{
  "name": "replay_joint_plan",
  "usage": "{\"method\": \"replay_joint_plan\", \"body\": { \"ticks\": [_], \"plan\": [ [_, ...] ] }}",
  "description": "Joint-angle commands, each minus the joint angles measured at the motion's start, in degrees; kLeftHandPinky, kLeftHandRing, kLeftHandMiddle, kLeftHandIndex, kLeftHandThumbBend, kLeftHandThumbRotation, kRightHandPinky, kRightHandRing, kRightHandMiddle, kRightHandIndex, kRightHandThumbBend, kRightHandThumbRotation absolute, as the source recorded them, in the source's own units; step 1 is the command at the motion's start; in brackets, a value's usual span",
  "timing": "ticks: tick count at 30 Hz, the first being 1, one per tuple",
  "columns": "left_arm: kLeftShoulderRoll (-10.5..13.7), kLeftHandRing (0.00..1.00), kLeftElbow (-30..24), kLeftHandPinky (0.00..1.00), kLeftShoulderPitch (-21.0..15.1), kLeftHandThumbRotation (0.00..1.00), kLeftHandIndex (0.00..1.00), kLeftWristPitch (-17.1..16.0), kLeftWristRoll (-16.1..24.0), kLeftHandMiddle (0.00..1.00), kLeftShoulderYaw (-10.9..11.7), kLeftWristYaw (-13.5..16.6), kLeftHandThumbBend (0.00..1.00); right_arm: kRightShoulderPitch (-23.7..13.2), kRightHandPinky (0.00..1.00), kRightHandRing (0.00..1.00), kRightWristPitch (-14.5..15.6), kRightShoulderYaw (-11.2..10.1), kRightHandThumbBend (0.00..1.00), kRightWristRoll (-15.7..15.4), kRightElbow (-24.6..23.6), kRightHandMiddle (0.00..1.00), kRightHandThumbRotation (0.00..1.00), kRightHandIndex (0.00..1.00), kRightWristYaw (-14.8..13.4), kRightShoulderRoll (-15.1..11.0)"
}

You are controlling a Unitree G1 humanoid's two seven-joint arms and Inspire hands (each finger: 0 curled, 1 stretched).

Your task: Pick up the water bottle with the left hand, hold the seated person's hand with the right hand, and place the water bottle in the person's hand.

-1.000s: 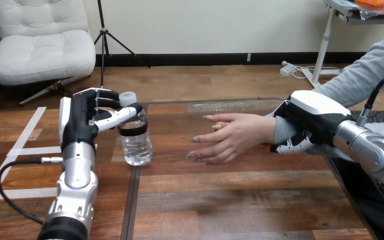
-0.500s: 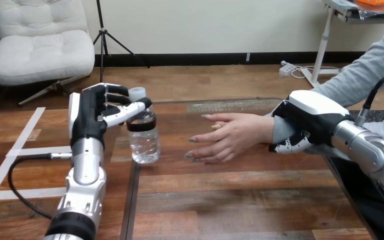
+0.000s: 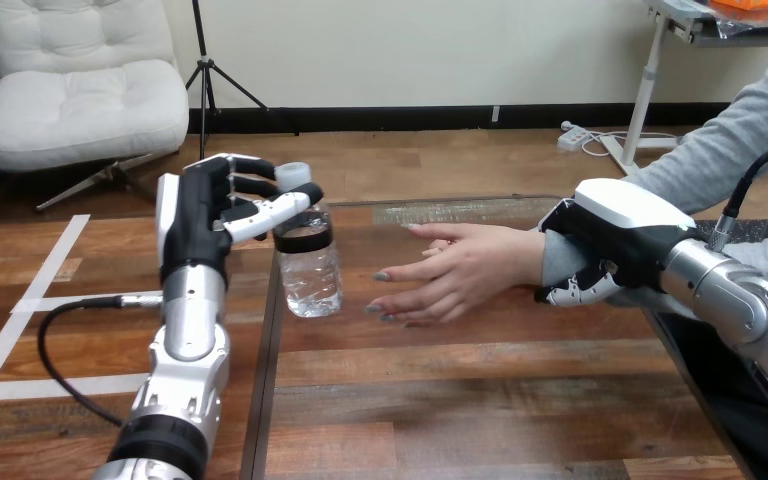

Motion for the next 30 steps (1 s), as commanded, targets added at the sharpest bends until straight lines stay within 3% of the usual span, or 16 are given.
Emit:
{"method": "replay_joint_plan", "body": {
  "ticks": [1,30],
  "plan": [
    [-0.58,0.34,-1.46,0.28,-7.53,0.0,0.44,-2.53,0.23,0.41,-1.18,0.84,0.69,-2.21,0.28,0.33,-0.72,-2.05,0.49,1.53,-3.55,0.39,0.0,0.4,-1.75,0.96],
    [-3.99,0.33,-3.98,0.27,-8.02,0.0,0.44,-2.21,0.69,0.4,-3.91,1.24,0.71,-2.2,0.29,0.33,0.38,-2.14,0.5,1.73,-3.58,0.39,0.0,0.39,-1.52,1.56]
  ]
}}
